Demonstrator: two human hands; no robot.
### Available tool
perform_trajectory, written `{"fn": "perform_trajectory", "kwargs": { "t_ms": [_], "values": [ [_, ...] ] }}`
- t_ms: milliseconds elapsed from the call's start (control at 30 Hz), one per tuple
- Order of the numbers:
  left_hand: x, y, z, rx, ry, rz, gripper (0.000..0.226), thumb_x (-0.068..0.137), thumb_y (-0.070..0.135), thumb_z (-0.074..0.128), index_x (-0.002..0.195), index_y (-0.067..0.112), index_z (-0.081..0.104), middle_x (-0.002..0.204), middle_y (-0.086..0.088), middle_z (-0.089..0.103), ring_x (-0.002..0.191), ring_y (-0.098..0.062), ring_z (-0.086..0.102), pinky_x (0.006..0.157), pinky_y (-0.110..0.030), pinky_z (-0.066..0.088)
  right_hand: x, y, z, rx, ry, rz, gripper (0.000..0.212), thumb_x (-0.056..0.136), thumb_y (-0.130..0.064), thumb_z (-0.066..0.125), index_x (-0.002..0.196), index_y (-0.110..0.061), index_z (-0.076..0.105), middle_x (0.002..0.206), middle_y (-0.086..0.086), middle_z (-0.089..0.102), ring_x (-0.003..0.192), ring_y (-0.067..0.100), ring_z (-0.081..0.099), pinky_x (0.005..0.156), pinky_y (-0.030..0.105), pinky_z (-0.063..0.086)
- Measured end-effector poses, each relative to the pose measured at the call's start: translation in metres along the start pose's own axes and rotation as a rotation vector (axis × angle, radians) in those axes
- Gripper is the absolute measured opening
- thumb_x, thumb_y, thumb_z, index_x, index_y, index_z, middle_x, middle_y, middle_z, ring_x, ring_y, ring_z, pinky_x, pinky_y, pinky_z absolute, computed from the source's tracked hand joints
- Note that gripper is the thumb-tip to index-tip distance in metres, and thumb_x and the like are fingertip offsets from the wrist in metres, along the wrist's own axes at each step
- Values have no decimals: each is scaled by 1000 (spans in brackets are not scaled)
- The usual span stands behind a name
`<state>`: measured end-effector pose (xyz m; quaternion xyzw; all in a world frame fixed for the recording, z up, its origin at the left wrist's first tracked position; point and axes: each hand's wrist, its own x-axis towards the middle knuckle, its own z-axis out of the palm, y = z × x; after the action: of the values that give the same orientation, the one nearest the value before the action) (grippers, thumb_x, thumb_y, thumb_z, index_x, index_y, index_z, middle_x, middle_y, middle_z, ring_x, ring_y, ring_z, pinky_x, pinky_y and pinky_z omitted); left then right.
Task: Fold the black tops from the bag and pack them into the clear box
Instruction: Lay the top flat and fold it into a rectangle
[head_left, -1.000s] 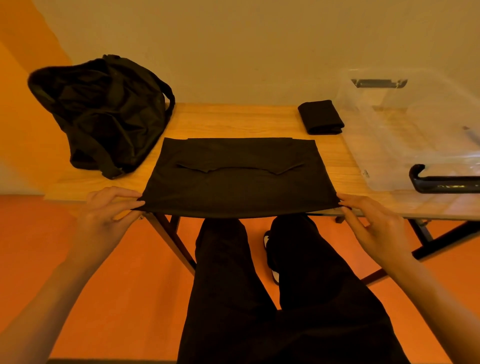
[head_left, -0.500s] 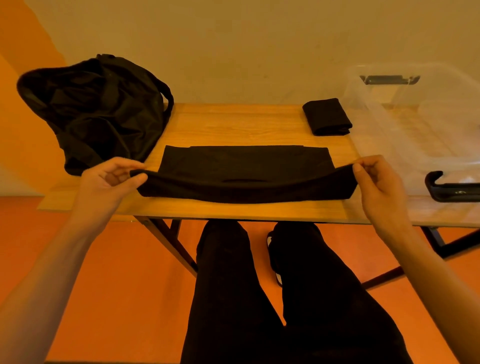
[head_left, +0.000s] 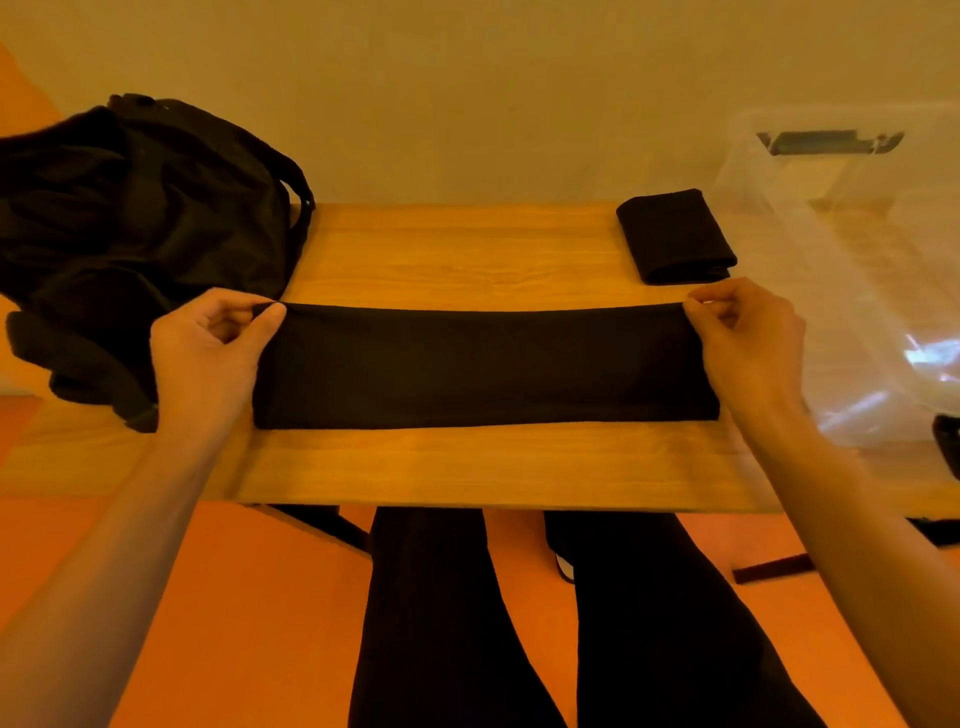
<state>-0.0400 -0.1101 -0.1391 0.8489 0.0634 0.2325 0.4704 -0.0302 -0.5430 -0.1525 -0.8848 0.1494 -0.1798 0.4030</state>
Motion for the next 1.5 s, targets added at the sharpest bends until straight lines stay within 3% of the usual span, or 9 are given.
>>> {"fn": "perform_trajectory", "kwargs": {
  "t_ms": [167,333,433,533,867,1000,1133,1267,1500],
  "values": [
    [11,-13,10,158,13,-29,18,92,31,74,104,19,73,89,3,69,89,-14,68,85,-32,56,8,7,9,-54,-17,-17,21,97,-30,66,110,-15,73,96,-1,69,92,14,64,84,29,50],
    [12,-9,17,282,46,-34,20,93,32,72,107,17,72,89,7,65,78,4,59,76,-4,47,9,11,12,-78,-18,7,19,97,-31,65,109,-17,72,96,-2,68,92,12,63,74,12,39],
    [15,-7,20,291,61,-45,19,94,33,71,106,19,71,83,19,59,75,11,58,75,-1,45,10,10,13,-90,-5,28,19,98,-30,64,108,-16,72,96,-2,66,93,13,62,70,8,35],
    [17,-5,23,325,57,-44,19,95,33,70,107,18,70,86,11,62,75,14,57,76,-1,45,11,9,15,-100,-10,35,18,98,-29,64,108,-16,71,96,-2,66,93,12,61,68,8,35],
    [10,-3,30,521,-44,145,33,98,29,65,123,7,62,120,-13,61,109,-26,60,96,-34,47,6,4,13,-227,-49,-8,26,101,-33,59,118,-15,65,111,6,66,103,21,58,79,20,39],
    [-17,30,50,578,-241,361,47,103,36,51,141,8,54,148,-13,48,138,-29,43,113,-35,32,-23,-32,20,-358,-106,-353,36,101,-38,52,127,-14,61,129,13,59,124,32,49,101,41,38],
    [-44,43,97,777,-541,383,74,102,63,14,161,19,23,170,-9,13,156,-27,10,126,-44,15,-59,-72,69,-560,-417,-596,57,104,-56,26,153,-29,38,164,8,28,154,28,16,123,46,13],
    [-36,15,93,921,-577,167,85,90,80,3,162,35,-5,170,-1,-13,156,-18,-14,127,-42,-3,-56,-54,86,-715,-541,-531,73,96,-67,-3,161,-34,7,169,4,0,155,22,-8,126,47,-2],
    [-26,-13,53,947,-524,115,93,83,85,-4,161,35,-6,170,-3,-13,155,-14,-16,127,-37,-4,-28,4,32,-766,-511,-344,81,86,-76,-11,158,-38,-7,169,-1,-9,153,16,-15,126,47,0]
  ]
}}
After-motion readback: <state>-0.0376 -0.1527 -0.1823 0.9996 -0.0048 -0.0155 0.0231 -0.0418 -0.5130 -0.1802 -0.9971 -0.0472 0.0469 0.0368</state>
